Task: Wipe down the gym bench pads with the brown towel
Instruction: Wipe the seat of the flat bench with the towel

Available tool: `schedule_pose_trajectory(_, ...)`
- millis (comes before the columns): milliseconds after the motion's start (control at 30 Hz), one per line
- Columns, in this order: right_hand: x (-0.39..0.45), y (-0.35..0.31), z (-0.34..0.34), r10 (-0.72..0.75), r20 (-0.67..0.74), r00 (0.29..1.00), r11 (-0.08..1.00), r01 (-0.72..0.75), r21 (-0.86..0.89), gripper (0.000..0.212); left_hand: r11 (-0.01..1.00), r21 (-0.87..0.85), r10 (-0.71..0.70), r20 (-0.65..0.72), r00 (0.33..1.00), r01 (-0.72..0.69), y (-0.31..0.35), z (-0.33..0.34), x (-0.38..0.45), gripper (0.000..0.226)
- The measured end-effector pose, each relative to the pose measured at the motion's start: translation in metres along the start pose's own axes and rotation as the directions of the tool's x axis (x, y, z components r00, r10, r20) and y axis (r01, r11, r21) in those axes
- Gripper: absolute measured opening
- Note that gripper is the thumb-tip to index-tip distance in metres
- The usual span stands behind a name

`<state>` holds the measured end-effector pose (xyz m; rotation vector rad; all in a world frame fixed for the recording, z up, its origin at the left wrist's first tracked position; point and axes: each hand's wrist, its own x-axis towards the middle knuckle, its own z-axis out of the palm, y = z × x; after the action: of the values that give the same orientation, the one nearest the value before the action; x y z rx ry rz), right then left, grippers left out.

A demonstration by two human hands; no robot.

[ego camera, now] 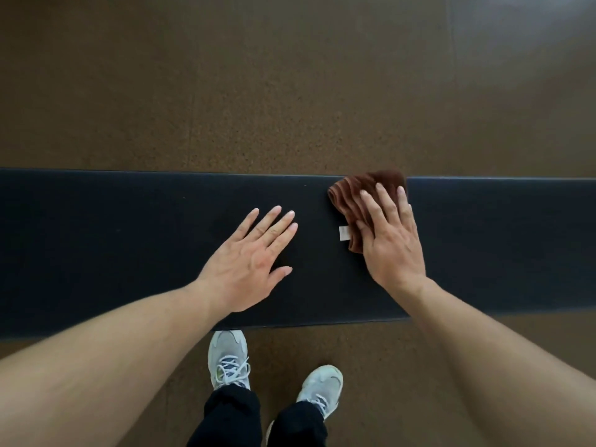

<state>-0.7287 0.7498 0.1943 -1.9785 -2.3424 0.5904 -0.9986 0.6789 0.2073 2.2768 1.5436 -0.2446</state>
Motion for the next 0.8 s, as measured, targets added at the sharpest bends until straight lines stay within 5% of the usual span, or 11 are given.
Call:
schedule_pose_trajectory(167,-0.087,0.025,0.014,-0.029,-0.031,0.999,1.0,0.029,-0.007,0.053,0.995,0.043,-0.089,0.017,0.996,0.088,0.042,0.011,-0.004,0.071)
schedule_pose_trajectory(267,-0.134,0.013,0.033,-0.167,-0.01,0.986,0.985,0.167,-0.044,0.056,0.985,0.019,-0.17,0.007,0.985,0.17,0.049,0.008,-0.002,0.065)
schedule_pose_trajectory(433,-0.151,0.032,0.033,-0.479,0.185,0.858,0.833,0.51,-0.214,0.071,0.985,0.077,-0.163,0.123,0.979,0.155,0.049,-0.012,0.006,0.058)
schedule_pose_trajectory(533,-0.132,0.068,0.014,-0.523,0.223,0.822,0.779,0.568,-0.266,0.072,0.978,0.128,-0.184,0.173,0.968,0.163,0.056,-0.023,0.012,0.059)
schedule_pose_trajectory(600,-0.13,0.098,0.005,-0.417,0.157,0.895,0.852,0.445,-0.277,0.068,0.973,0.12,-0.215,0.171,0.962,0.196,0.063,-0.023,0.013,0.06)
schedule_pose_trajectory(667,-0.133,0.125,-0.002,-0.123,0.01,0.992,0.971,0.122,-0.205,0.063,0.969,0.106,-0.239,0.147,0.96,0.224,0.065,-0.018,0.013,0.06)
schedule_pose_trajectory(733,-0.132,0.14,-0.01,0.267,-0.073,0.961,0.962,-0.27,-0.029,0.06,0.972,0.096,-0.226,0.131,0.965,0.214,0.064,-0.014,0.012,0.058)
schedule_pose_trajectory(800,-0.125,0.134,-0.014,0.488,-0.066,0.87,0.869,-0.478,0.125,0.064,0.978,0.086,-0.198,0.11,0.974,0.189,0.059,-0.011,0.009,0.057)
